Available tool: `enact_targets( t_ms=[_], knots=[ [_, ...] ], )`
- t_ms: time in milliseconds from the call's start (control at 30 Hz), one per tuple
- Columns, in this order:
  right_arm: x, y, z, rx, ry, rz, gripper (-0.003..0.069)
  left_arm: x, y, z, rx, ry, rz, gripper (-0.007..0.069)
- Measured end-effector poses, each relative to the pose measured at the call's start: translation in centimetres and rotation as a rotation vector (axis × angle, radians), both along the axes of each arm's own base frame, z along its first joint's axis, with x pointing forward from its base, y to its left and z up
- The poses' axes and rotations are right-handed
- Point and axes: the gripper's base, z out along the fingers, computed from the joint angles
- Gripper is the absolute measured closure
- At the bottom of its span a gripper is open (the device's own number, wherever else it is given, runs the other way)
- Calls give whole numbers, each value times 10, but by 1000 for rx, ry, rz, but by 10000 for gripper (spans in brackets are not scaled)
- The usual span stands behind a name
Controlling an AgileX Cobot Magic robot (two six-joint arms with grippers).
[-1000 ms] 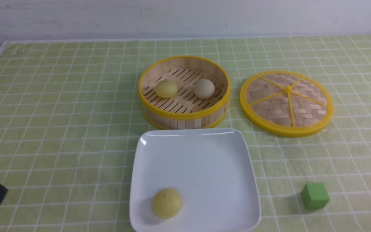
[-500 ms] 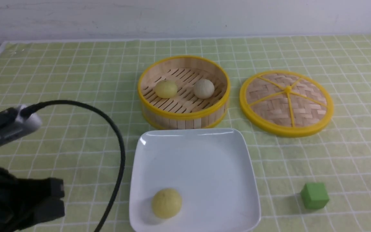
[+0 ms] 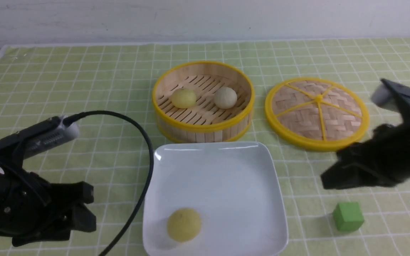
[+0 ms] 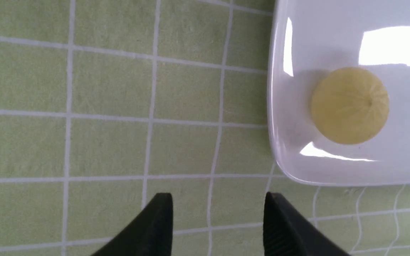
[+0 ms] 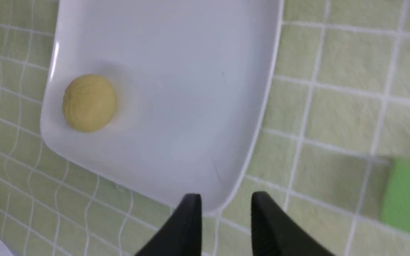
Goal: Put the steamed buns into the plate on the green tablecloth.
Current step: 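Reach toward a bun in the bamboo steamer with the right gripper, then move the steamed bun from the bamboo steamer onto the white plate with the right gripper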
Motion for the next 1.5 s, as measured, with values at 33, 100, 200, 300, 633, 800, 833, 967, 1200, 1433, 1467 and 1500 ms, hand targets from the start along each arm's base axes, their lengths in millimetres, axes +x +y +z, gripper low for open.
enact_targets(
  t_ms=[33,100,200,300,633,800,833,967,1200,1433,1467,1500],
  knots=[
    [14,10,-2,-8,4,24,403,0,0,0,-3,0,1,254],
    [35,23,-3,-19,1,55,378,0,0,0,-3,0,1,254],
    [88,53,-6,-48,-39,114,360,0,0,0,-3,0,1,251],
    [123,66,0,-68,-98,143,356,0,0,0,-3,-1,1,251],
    [215,95,-31,-92,-277,106,356,1,0,1,-4,-13,7,251],
    [235,102,-74,-103,-251,102,380,2,0,1,-3,-20,9,251],
    [235,103,-75,-105,-253,106,403,2,0,1,-3,-22,10,251],
    [234,104,-77,-112,-244,118,548,2,0,1,-4,-23,11,251],
    [211,95,-10,-118,-277,172,652,2,0,1,-4,-23,11,251],
    [138,79,39,-152,-163,263,645,3,0,1,-2,-31,13,251],
    [129,80,31,-158,-133,263,644,3,0,1,-2,-33,14,251],
    [117,80,16,-166,-89,254,643,3,0,1,-2,-33,14,251]
  ],
)
